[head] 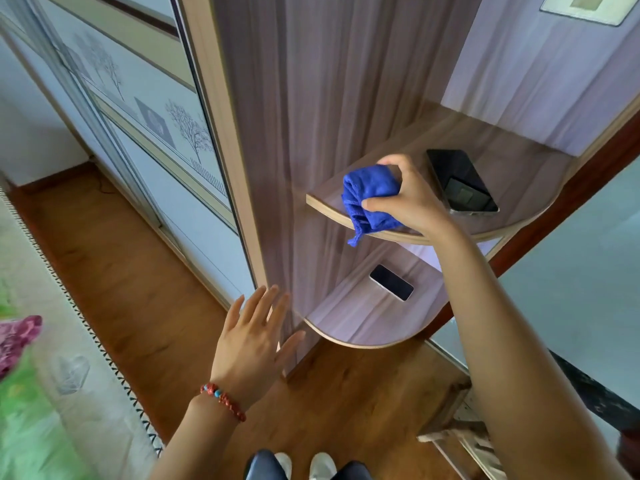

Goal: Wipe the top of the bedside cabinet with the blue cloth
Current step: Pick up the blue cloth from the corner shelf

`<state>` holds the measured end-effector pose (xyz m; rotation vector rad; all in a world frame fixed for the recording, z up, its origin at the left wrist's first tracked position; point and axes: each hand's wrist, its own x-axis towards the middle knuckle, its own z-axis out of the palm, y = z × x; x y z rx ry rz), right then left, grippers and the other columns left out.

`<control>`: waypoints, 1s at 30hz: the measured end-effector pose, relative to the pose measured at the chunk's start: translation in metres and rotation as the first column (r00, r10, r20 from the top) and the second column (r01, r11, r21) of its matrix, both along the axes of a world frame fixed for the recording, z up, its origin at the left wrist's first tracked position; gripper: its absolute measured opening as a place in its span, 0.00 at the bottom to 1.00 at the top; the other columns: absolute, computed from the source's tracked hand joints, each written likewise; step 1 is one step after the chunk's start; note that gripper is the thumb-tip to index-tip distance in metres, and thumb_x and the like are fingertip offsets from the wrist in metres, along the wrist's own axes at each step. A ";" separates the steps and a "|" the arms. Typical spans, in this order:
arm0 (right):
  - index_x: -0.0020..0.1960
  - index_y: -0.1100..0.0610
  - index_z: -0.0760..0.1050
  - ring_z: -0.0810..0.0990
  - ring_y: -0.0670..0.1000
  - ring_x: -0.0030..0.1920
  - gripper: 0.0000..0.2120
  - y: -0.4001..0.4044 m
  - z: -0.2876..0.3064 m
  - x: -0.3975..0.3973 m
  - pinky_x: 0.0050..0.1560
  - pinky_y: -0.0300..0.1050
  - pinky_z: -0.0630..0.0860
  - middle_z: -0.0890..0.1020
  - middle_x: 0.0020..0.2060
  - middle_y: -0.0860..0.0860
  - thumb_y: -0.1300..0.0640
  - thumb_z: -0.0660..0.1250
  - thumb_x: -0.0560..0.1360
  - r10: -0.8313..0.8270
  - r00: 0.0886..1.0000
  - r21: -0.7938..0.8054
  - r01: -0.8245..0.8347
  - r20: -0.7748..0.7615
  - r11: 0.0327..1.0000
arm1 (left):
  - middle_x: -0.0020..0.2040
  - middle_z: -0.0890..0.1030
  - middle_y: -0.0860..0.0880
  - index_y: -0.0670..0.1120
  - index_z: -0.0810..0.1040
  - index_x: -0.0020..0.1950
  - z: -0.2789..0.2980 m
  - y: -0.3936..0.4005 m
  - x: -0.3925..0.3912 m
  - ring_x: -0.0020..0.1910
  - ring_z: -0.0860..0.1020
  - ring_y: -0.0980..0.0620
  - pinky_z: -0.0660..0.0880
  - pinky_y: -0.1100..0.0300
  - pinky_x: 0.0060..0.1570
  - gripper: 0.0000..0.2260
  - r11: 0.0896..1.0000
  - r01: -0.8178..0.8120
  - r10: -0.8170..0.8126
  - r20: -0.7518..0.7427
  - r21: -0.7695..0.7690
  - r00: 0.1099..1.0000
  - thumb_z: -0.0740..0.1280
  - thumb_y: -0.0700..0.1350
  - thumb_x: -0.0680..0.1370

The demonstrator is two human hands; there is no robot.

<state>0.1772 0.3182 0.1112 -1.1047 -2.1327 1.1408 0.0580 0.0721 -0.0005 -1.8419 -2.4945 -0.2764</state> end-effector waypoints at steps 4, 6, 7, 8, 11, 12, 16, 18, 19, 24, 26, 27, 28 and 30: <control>0.60 0.48 0.67 0.76 0.36 0.42 0.26 -0.034 0.001 0.000 0.43 0.32 0.74 0.74 0.43 0.41 0.62 0.73 0.66 0.058 0.989 -0.047 -0.065 -0.139 0.997 | 0.60 0.77 0.40 0.40 0.75 0.62 -0.001 -0.014 0.000 0.60 0.74 0.40 0.66 0.41 0.58 0.27 0.995 -0.103 0.103 0.026 0.010 0.994 0.52 0.59 0.76; 0.60 0.47 0.68 0.76 0.35 0.41 0.26 -0.054 -0.003 -0.002 0.43 0.29 0.73 0.76 0.43 0.42 0.61 0.73 0.66 0.121 0.977 -0.043 -0.131 -0.176 0.990 | 0.59 0.77 0.41 0.40 0.75 0.61 -0.003 -0.027 -0.002 0.60 0.74 0.40 0.66 0.41 0.59 0.27 0.985 -0.173 0.172 0.033 0.014 0.984 0.53 0.58 0.76; 0.60 0.46 0.69 0.76 0.37 0.44 0.26 -0.065 -0.007 -0.004 0.46 0.32 0.74 0.77 0.45 0.43 0.61 0.73 0.66 0.161 0.968 -0.049 -0.174 -0.192 0.984 | 0.59 0.78 0.41 0.41 0.75 0.61 -0.006 -0.036 -0.003 0.60 0.74 0.40 0.65 0.43 0.60 0.26 0.977 -0.214 0.214 0.038 0.015 0.976 0.53 0.58 0.75; 0.60 0.44 0.69 0.77 0.41 0.47 0.27 -0.075 -0.011 -0.007 0.49 0.36 0.74 0.78 0.48 0.44 0.59 0.74 0.66 0.204 0.958 -0.053 -0.219 -0.201 0.974 | 0.59 0.77 0.41 0.41 0.75 0.61 -0.009 -0.045 -0.005 0.60 0.74 0.41 0.65 0.44 0.61 0.26 0.965 -0.260 0.259 0.048 0.017 0.965 0.53 0.59 0.76; 0.59 0.44 0.70 0.75 0.35 0.51 0.27 -0.108 -0.027 -0.020 0.52 0.30 0.71 0.76 0.52 0.39 0.60 0.74 0.66 0.341 0.919 -0.051 -0.357 -0.197 0.933 | 0.60 0.77 0.41 0.42 0.75 0.62 -0.014 -0.079 -0.009 0.61 0.72 0.40 0.65 0.44 0.61 0.29 0.914 -0.404 0.398 0.109 0.031 0.911 0.49 0.62 0.77; 0.60 0.45 0.70 0.74 0.33 0.50 0.26 -0.120 -0.033 -0.026 0.50 0.27 0.70 0.75 0.51 0.38 0.62 0.73 0.66 0.379 0.903 -0.083 -0.402 -0.203 0.912 | 0.59 0.77 0.40 0.41 0.75 0.61 -0.015 -0.092 -0.009 0.61 0.73 0.40 0.67 0.42 0.60 0.31 0.895 -0.445 0.438 0.120 0.032 0.891 0.48 0.63 0.77; 0.58 0.45 0.70 0.75 0.37 0.49 0.25 -0.167 -0.063 -0.052 0.48 0.27 0.70 0.77 0.50 0.40 0.63 0.71 0.67 0.522 0.837 -0.146 -0.544 -0.164 0.826 | 0.58 0.77 0.39 0.39 0.76 0.60 -0.019 -0.149 -0.008 0.58 0.73 0.39 0.71 0.40 0.54 0.32 0.820 -0.572 0.567 0.112 0.017 0.816 0.47 0.63 0.78; 0.58 0.43 0.70 0.74 0.37 0.50 0.25 -0.191 -0.076 -0.065 0.49 0.28 0.70 0.76 0.51 0.41 0.62 0.71 0.67 0.589 0.800 -0.131 -0.600 -0.116 0.789 | 0.57 0.78 0.39 0.39 0.76 0.60 -0.025 -0.182 -0.006 0.58 0.73 0.39 0.71 0.40 0.55 0.32 0.769 -0.639 0.634 0.110 0.011 0.765 0.46 0.63 0.78; 0.59 0.42 0.69 0.74 0.38 0.51 0.25 -0.205 -0.081 -0.071 0.49 0.28 0.69 0.76 0.52 0.42 0.61 0.71 0.68 0.623 0.777 -0.118 -0.629 -0.086 0.768 | 0.57 0.78 0.39 0.39 0.76 0.60 -0.028 -0.199 -0.004 0.58 0.73 0.40 0.70 0.41 0.55 0.32 0.737 -0.676 0.671 0.113 0.009 0.733 0.46 0.63 0.78; 0.62 0.43 0.68 0.74 0.45 0.54 0.25 -0.284 -0.099 -0.101 0.52 0.34 0.70 0.75 0.56 0.46 0.59 0.70 0.69 0.778 0.628 -0.086 -0.774 0.021 0.627 | 0.58 0.77 0.39 0.39 0.76 0.60 -0.034 -0.294 0.016 0.58 0.74 0.39 0.69 0.43 0.57 0.31 0.555 -0.832 0.825 0.129 -0.002 0.551 0.47 0.62 0.78; 0.61 0.43 0.68 0.73 0.45 0.55 0.24 -0.323 -0.105 -0.111 0.56 0.40 0.69 0.75 0.56 0.47 0.59 0.70 0.69 0.830 0.556 -0.070 -0.827 0.051 0.558 | 0.58 0.77 0.38 0.39 0.76 0.60 -0.034 -0.336 0.027 0.58 0.74 0.39 0.71 0.42 0.55 0.32 0.485 -0.874 0.867 0.126 0.006 0.482 0.46 0.62 0.78; 0.61 0.43 0.69 0.72 0.45 0.55 0.23 -0.344 -0.107 -0.115 0.57 0.41 0.68 0.75 0.56 0.47 0.59 0.70 0.70 0.850 0.524 -0.069 -0.847 0.064 0.527 | 0.58 0.77 0.38 0.39 0.76 0.60 -0.035 -0.357 0.033 0.57 0.74 0.39 0.70 0.43 0.56 0.32 0.448 -0.894 0.887 0.121 0.008 0.446 0.46 0.62 0.78; 0.60 0.43 0.69 0.72 0.45 0.55 0.23 -0.365 -0.110 -0.118 0.57 0.41 0.68 0.75 0.55 0.47 0.60 0.70 0.69 0.866 0.494 -0.069 -0.864 0.075 0.499 | 0.58 0.78 0.39 0.39 0.76 0.60 -0.036 -0.379 0.038 0.57 0.75 0.39 0.69 0.44 0.57 0.32 0.410 -0.912 0.905 0.116 0.008 0.408 0.46 0.62 0.78; 0.60 0.44 0.70 0.72 0.46 0.55 0.23 -0.409 -0.115 -0.124 0.56 0.40 0.67 0.74 0.54 0.49 0.60 0.71 0.69 0.892 0.442 -0.074 -0.890 0.097 0.449 | 0.58 0.78 0.39 0.39 0.77 0.60 -0.037 -0.420 0.050 0.58 0.74 0.40 0.64 0.46 0.59 0.32 0.338 -0.941 0.935 0.110 0.001 0.336 0.46 0.62 0.78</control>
